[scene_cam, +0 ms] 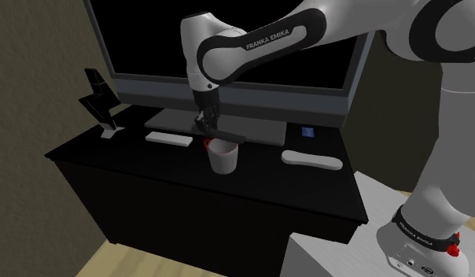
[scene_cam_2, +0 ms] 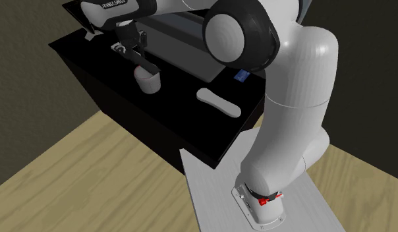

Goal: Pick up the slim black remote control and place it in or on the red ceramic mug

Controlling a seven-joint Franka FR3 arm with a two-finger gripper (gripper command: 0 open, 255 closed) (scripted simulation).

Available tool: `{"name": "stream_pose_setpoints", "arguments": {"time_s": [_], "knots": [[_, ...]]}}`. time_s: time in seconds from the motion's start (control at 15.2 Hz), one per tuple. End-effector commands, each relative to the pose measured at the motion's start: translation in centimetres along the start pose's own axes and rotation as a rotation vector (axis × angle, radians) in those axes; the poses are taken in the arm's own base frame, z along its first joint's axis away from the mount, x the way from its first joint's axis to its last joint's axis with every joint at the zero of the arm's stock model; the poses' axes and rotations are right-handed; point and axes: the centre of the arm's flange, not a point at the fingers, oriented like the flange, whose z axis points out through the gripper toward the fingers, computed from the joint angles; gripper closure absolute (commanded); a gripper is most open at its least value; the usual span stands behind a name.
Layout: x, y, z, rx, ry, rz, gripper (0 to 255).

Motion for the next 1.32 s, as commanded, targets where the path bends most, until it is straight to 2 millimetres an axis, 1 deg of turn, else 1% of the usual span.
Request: {"name": "stream_pose_setpoints", "arguments": {"time_s": [0.0,0.2,0.26,0.73,0.79,1.12,1.25], "knots": [[0.1,-0.1,1.0,0.000,0.001,0.000,255],[0.1,-0.2,2.6,0.000,0.001,0.000,255],[0.1,-0.2,2.8,0.000,0.001,0.000,255],[0.1,-0.2,2.8,0.000,0.001,0.000,255],[0.1,-0.3,2.9,0.000,0.001,0.000,0],[0.1,-0.2,2.8,0.000,0.001,0.000,0],[0.1,-0.2,0.2,0.000,0.001,0.000,0]]}}
